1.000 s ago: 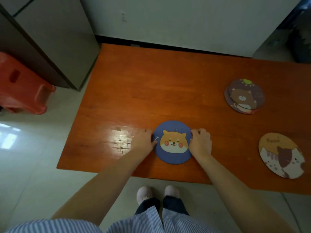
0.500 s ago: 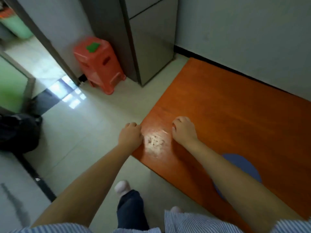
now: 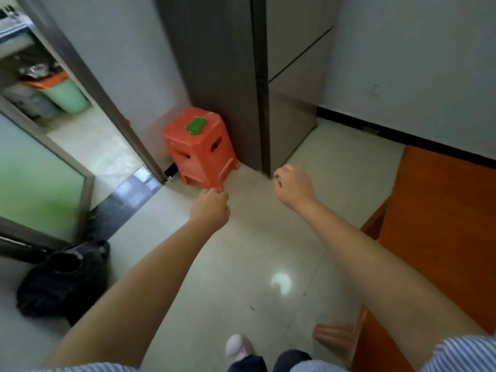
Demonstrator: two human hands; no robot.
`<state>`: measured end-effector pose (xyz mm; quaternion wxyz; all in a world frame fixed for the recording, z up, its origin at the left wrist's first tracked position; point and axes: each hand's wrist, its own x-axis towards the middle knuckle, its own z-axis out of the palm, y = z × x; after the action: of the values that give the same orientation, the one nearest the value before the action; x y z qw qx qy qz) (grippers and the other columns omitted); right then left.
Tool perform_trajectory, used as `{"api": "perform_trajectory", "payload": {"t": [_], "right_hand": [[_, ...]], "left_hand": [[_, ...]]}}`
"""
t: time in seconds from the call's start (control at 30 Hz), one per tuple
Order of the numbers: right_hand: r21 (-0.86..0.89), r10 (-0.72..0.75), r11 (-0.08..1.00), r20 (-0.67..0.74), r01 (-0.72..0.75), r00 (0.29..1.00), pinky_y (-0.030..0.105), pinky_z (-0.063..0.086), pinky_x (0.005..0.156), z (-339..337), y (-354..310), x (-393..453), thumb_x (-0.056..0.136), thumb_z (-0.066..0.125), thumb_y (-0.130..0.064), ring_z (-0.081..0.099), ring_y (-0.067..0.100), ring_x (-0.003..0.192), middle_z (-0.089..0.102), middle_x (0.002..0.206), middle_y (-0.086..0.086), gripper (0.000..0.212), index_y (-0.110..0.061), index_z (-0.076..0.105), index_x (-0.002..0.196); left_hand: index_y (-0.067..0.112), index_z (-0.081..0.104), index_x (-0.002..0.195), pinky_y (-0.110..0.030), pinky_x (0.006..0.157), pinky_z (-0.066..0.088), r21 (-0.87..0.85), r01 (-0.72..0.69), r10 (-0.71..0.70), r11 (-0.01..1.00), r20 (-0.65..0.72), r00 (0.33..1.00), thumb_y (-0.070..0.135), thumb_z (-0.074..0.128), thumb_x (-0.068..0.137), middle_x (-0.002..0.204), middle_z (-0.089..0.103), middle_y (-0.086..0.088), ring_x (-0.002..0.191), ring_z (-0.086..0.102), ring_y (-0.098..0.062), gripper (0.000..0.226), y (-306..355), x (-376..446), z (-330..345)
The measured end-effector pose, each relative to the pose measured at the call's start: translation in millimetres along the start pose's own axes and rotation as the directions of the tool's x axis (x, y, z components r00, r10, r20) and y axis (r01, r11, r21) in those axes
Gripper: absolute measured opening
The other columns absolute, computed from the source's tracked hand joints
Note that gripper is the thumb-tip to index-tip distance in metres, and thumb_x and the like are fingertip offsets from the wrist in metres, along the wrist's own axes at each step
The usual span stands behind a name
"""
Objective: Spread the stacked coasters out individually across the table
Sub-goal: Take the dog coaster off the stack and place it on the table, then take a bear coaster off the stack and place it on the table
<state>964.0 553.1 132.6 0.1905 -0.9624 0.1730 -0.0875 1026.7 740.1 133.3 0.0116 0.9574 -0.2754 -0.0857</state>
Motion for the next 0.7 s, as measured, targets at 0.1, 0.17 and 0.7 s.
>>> {"api": "perform_trajectory", "payload": {"t": [0.1, 0.17, 0.7], "right_hand": [[-0.003, 0.084, 0.996, -0.023, -0.084, 0.996, 0.037, 0.047, 0.084, 1.4, 2.2, 31.8, 0.087, 0.051, -0.011, 0.056, 0.035, 0.104, 0.064, 0.11, 0.019, 0.023, -0.004, 0.066, 0.103], [0.003, 0.16, 0.987, -0.04, -0.16, 0.986, 0.039, 0.047, 0.086, -1.1, 13.7, 50.0, 0.087, 0.051, -0.011, 0.057, 0.036, 0.104, 0.063, 0.111, 0.02, 0.024, -0.003, 0.066, 0.104], [0.026, 0.548, 0.834, -0.163, -0.551, 0.821, 0.041, 0.046, 0.094, -73.1, 195.2, 163.5, 0.089, 0.049, -0.01, 0.054, 0.035, 0.11, 0.061, 0.119, 0.019, 0.028, -0.003, 0.062, 0.113]], "left_hand": [[0.006, 0.059, 0.104, -0.043, 0.083, 0.048, 0.057, -0.085, 0.084, 0.995, 0.029, 0.996, 0.017, 0.045, 0.088, 0.112, 0.059, -0.015, 0.109, 0.05, -0.034, 0.024, -4.8, 52.4, -14.1], [0.006, 0.06, 0.103, -0.043, 0.082, 0.047, 0.065, -0.169, 0.166, 0.983, 0.05, 0.985, 0.015, 0.043, 0.088, 0.112, 0.059, -0.015, 0.108, 0.05, -0.035, 0.024, 7.1, 86.6, -20.0], [0.003, 0.055, 0.113, -0.042, 0.087, 0.047, 0.202, -0.683, 0.66, 0.702, 0.174, 0.731, 0.019, 0.044, 0.09, 0.118, 0.056, -0.021, 0.112, 0.051, -0.036, 0.031, 226.9, 325.1, -58.1]]}}
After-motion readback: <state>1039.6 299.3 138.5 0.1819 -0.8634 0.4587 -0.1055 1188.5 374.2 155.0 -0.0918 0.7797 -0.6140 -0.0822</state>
